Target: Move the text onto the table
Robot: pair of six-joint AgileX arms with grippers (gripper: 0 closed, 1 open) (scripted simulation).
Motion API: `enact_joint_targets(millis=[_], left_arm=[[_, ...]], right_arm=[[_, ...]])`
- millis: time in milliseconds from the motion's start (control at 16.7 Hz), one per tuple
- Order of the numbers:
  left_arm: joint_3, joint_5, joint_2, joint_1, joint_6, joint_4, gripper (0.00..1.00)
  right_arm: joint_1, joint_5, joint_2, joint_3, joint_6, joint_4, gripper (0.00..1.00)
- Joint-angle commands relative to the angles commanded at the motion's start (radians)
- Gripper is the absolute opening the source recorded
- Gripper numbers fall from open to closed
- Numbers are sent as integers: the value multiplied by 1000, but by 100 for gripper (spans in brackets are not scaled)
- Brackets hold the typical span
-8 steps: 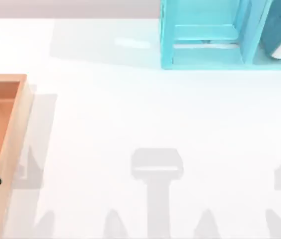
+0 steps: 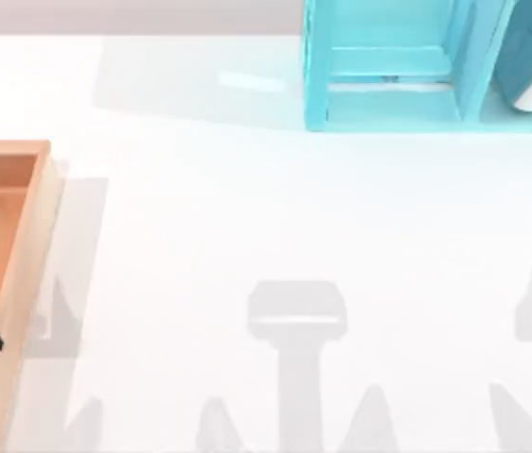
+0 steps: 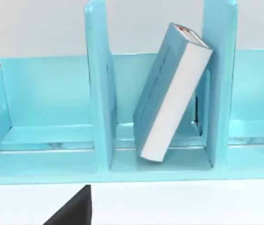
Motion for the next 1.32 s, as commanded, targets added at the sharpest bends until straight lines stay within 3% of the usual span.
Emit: enact_joint_targets(millis=[960,1320], left_arm=[[0,0,0,0,0,0,100],[0,0,0,0,0,0,100]], right_arm=[[-68,-88,1380,507,257,781,100],[-84,-115,1759,655,324,1006,100]])
